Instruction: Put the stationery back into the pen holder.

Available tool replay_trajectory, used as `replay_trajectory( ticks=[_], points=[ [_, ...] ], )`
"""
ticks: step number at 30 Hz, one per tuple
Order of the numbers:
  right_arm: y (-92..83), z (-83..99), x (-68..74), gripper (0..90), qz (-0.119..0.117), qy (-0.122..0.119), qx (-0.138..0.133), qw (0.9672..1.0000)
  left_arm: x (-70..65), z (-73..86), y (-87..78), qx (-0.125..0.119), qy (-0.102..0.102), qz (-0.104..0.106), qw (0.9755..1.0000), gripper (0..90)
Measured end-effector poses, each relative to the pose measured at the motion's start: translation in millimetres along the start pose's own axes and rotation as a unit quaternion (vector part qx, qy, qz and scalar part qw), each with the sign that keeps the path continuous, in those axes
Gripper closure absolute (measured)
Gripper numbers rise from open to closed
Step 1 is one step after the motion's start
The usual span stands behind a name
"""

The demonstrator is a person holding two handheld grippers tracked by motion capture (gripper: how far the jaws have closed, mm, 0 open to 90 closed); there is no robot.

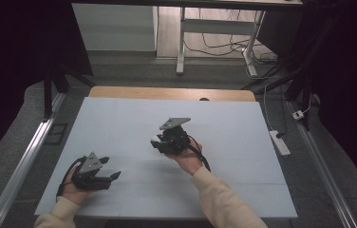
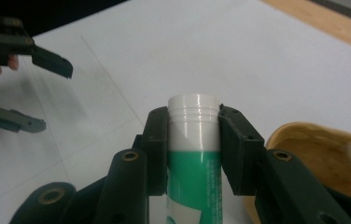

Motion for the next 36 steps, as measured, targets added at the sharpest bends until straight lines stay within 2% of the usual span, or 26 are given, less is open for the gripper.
replay_trajectory(
  ticks=[10, 16, 24, 36],
  points=[
    [-24.9, -9.1, -13.3, 64.6, 0.021, 0.000, -0.057, 0.9982, 0.1, 0.0, 0.3, 0.001, 0.001, -0.001, 1.0000, 28.1],
    [-33.2, -14.2, -22.0, 64.6, 0.034, 0.001, -0.075, 0.9966, 0.5, 0.2, 0.3, 0.001, 0.000, -0.001, 1.0000, 28.1],
    [-37.8, -18.2, -33.7, 64.5, 0.044, 0.009, -0.086, 0.9953, 0.5, 0.3, 0.4, 0.002, 0.000, -0.001, 1.0000, 28.1],
    [-33.6, -26.8, -55.2, 64.4, 0.072, 0.017, -0.114, 0.9907, 0.8, 0.5, 0.5, 0.002, 0.000, 0.000, 1.0000, 28.1]
  ],
)
Point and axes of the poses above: each handheld gripper's, and its own axes: y roughly forward along the jaws, z roughly out of its underside, x roughly to its left, the point moved 6 cm from there along y, roughly forward along the jaws, and after that the axes turned 10 degrees about x, right-handed, at the moved point
